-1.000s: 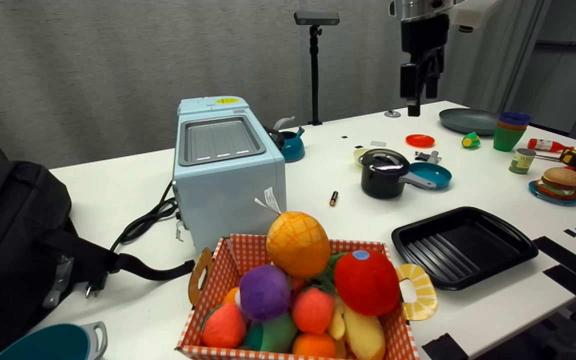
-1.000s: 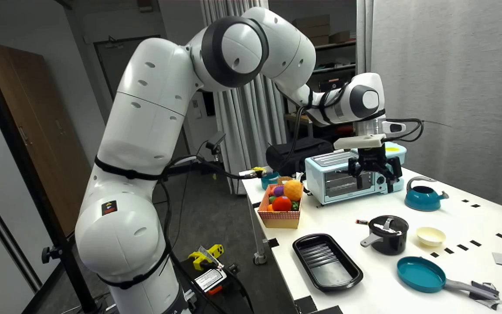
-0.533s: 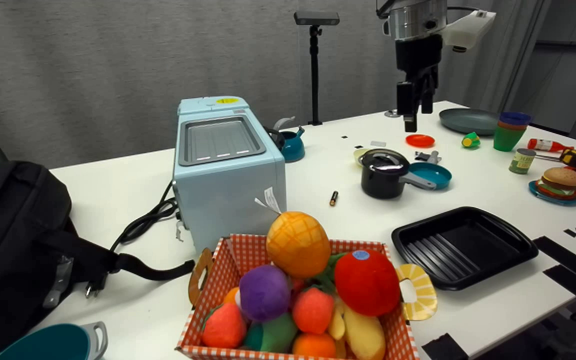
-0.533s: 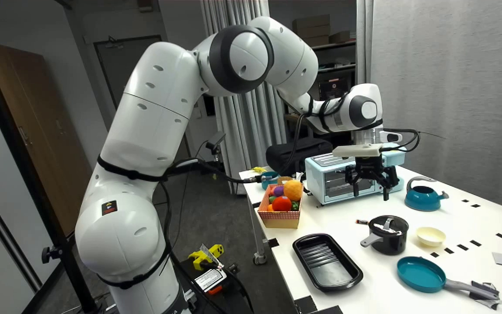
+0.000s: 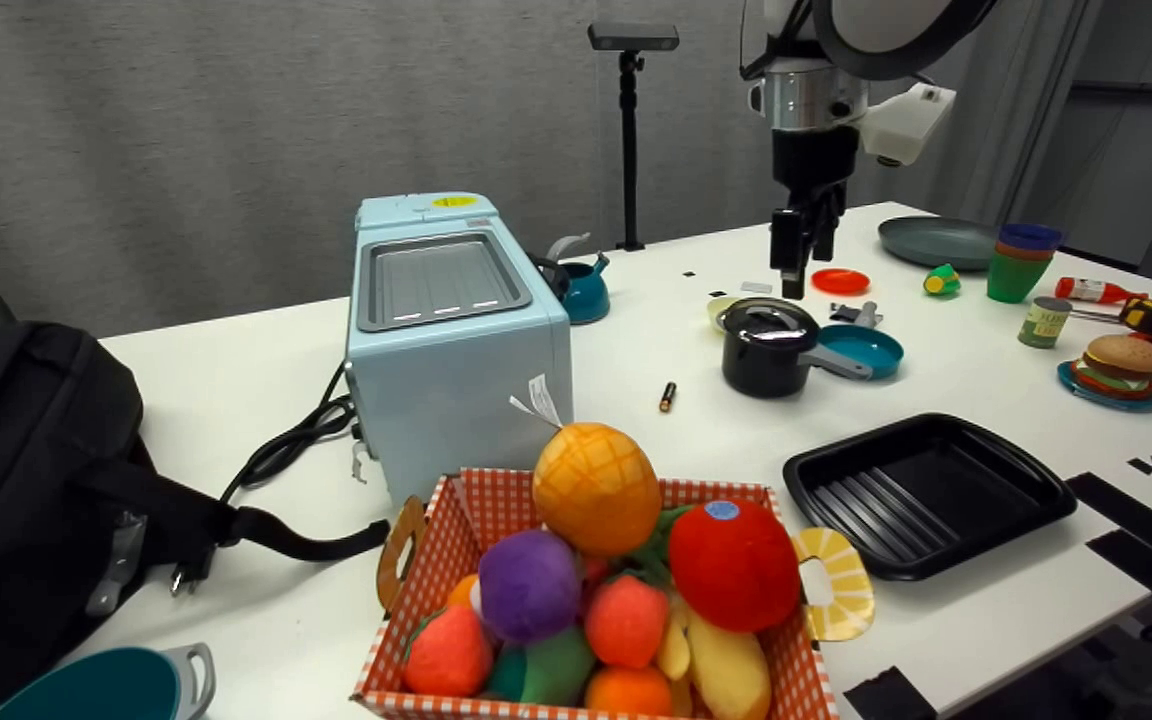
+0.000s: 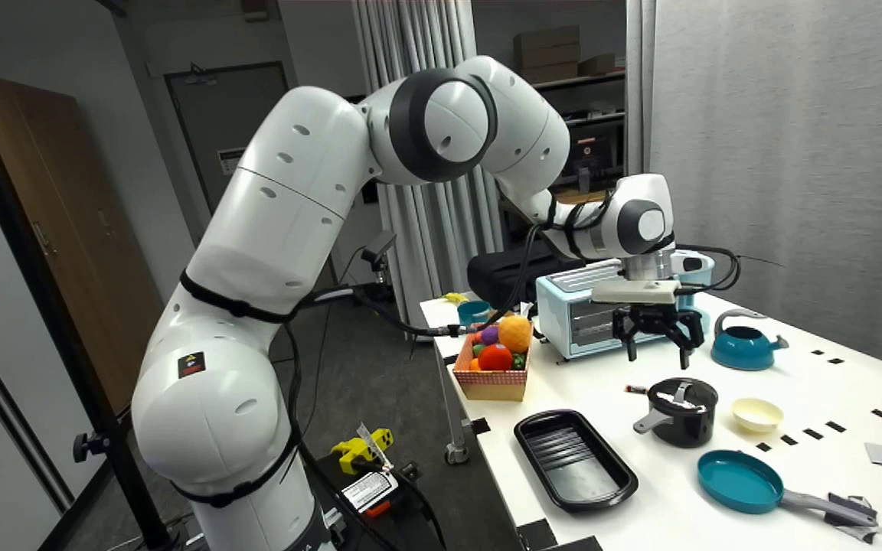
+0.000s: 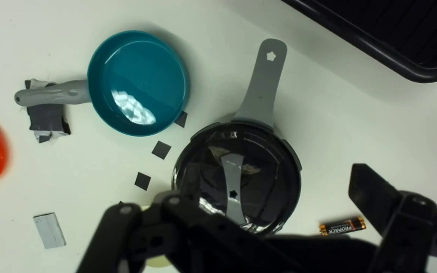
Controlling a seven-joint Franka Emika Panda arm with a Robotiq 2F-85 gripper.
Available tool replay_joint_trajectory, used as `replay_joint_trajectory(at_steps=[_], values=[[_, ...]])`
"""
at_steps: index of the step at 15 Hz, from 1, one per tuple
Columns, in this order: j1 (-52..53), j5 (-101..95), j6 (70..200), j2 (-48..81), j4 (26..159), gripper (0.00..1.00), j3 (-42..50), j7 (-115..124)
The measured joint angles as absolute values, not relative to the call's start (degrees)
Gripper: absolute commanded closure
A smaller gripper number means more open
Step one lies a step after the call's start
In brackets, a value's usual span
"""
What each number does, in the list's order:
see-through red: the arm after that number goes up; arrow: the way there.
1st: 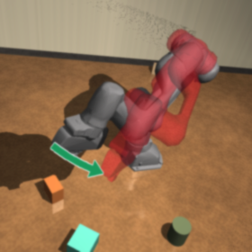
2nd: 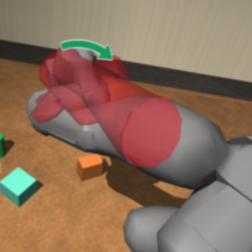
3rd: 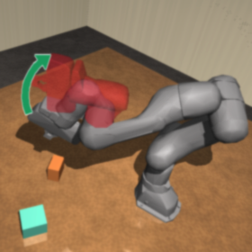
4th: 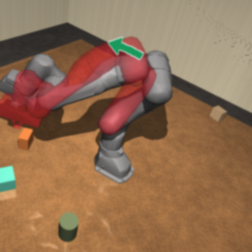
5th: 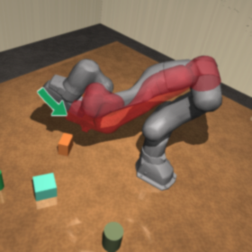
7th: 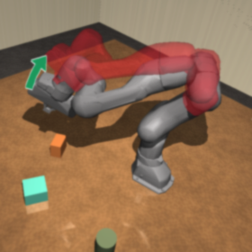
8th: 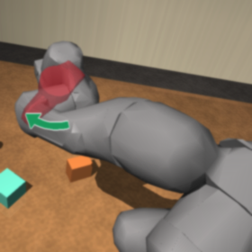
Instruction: Move the lid from the black pot to the blue pan
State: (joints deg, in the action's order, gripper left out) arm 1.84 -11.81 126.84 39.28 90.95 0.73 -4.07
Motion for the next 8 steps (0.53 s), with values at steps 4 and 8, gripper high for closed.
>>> replay_joint_trajectory(at_steps=[4, 8], values=[[1.7, -11.8, 130.6, 41.5, 90.5, 0.0, 0.9, -4.6], [1.3, -11.6, 131.6, 43.6, 88.1, 0.0, 1.0, -4.6]])
